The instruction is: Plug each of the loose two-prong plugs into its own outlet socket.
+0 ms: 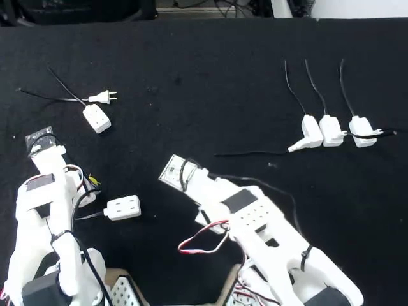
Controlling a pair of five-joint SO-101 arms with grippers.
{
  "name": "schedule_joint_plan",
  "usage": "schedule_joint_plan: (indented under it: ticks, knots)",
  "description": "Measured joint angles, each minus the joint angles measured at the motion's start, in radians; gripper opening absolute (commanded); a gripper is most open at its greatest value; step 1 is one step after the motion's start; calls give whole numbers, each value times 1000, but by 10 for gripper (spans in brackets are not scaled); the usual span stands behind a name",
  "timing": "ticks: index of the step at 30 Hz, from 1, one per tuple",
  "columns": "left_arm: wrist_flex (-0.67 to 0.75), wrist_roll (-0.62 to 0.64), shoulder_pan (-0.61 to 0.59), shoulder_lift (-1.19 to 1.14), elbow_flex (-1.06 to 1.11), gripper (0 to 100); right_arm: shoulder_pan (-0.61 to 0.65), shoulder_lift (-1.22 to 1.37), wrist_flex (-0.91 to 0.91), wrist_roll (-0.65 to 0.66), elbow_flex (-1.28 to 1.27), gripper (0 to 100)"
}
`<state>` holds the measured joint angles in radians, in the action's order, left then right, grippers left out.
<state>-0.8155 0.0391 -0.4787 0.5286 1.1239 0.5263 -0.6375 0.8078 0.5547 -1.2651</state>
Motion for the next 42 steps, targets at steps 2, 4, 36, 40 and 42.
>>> schedule_joint_plan:
  ticks: [2, 4, 36, 40, 42]
  knots:
    - [0, 0, 0, 0, 0, 230, 15, 0, 0, -26, 0, 116]
    - [0, 0, 0, 0, 0, 230, 23, 0, 0, -38, 0, 116]
    - [0, 0, 0, 0, 0, 230, 201, -34, 143, -48, 6, 10]
    - [0, 0, 0, 0, 0, 230, 192, -18, 199, -46, 63, 10]
    - [0, 0, 0, 0, 0, 230, 137, -18, 215, -28, 86, 10]
